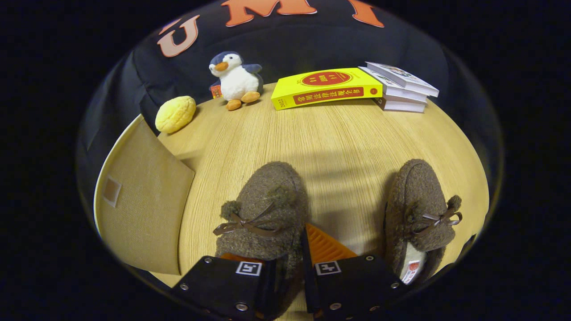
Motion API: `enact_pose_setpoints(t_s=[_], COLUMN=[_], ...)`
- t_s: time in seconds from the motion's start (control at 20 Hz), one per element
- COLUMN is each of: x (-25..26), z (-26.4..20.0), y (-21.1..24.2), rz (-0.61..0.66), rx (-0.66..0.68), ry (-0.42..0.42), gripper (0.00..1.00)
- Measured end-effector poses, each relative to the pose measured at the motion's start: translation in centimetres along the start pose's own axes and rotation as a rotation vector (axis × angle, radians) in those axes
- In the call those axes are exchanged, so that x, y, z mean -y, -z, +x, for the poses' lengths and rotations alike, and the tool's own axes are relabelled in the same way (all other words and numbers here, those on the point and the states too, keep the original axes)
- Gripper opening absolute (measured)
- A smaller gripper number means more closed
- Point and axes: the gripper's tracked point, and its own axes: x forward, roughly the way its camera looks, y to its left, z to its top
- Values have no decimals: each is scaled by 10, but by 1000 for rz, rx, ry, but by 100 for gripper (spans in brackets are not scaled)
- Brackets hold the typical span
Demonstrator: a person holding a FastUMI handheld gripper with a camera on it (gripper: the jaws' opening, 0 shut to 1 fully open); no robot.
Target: Open the storage box then place both shoes into the box .Put the left shoe in first, then the right shoe, with the right side of both shoes facing outward in a uniform manner.
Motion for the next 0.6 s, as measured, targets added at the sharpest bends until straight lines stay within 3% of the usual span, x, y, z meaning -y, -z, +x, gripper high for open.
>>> enact_pose_setpoints(t_s=[0.15, 0.6], x=[1, -60], z=[-13, -105], y=[-6, -78], rz=[16, 20], rx=[9, 133], ry=[8, -67], gripper=[6, 5])
